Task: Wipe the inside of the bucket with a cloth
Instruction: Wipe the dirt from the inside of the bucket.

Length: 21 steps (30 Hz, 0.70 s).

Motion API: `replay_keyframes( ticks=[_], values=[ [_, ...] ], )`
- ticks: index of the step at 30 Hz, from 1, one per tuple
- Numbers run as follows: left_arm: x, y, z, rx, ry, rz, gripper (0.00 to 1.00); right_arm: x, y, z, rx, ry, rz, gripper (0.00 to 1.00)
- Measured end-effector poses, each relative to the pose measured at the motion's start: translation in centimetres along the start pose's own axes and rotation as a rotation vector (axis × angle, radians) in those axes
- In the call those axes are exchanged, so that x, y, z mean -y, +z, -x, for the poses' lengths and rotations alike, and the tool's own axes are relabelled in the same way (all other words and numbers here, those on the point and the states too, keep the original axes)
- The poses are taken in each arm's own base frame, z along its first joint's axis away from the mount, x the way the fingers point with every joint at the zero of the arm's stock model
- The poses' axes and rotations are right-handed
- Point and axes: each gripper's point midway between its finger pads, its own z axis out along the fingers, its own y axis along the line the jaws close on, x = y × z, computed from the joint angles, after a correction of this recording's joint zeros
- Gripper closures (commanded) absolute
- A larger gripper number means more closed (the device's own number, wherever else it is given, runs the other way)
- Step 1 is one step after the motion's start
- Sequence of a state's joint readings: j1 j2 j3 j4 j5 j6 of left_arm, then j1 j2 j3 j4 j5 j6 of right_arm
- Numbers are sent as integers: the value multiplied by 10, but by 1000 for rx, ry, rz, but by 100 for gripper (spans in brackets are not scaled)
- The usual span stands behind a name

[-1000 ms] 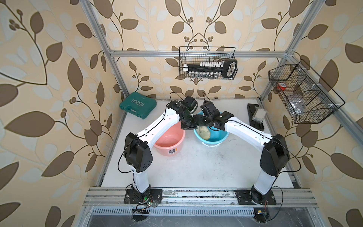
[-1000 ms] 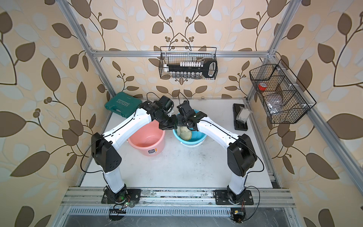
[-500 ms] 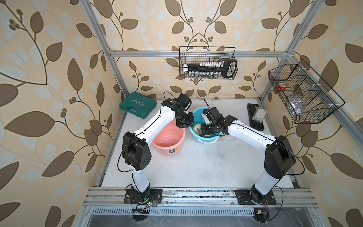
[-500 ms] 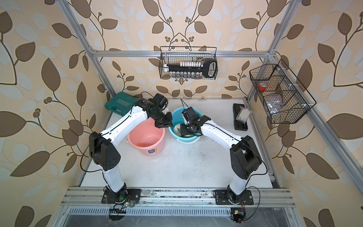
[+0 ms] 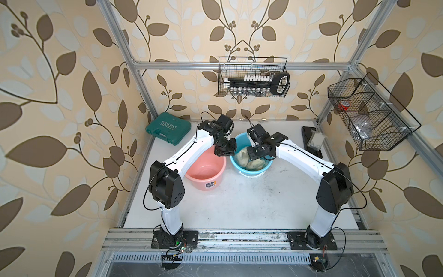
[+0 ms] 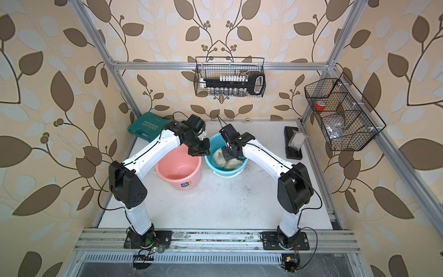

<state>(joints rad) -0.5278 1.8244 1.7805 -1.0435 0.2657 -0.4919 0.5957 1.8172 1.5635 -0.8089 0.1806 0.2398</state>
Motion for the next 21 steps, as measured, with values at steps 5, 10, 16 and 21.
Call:
replay_keyframes(
  ticks=[5,10,16,21],
  values=[
    [-1,1,0,10,46,21,100,2,9,-16,-43,-51,-36,100],
    [-1,1,0,10,69,25,100,2,11,-19,-42,-118,-100,100],
    [0,2,0,13,64,23,100,12,31,-21,-89,-167,-217,100],
    [3,2,4,30,56,12,100,20,44,-19,-128,-190,-297,100]
  ],
)
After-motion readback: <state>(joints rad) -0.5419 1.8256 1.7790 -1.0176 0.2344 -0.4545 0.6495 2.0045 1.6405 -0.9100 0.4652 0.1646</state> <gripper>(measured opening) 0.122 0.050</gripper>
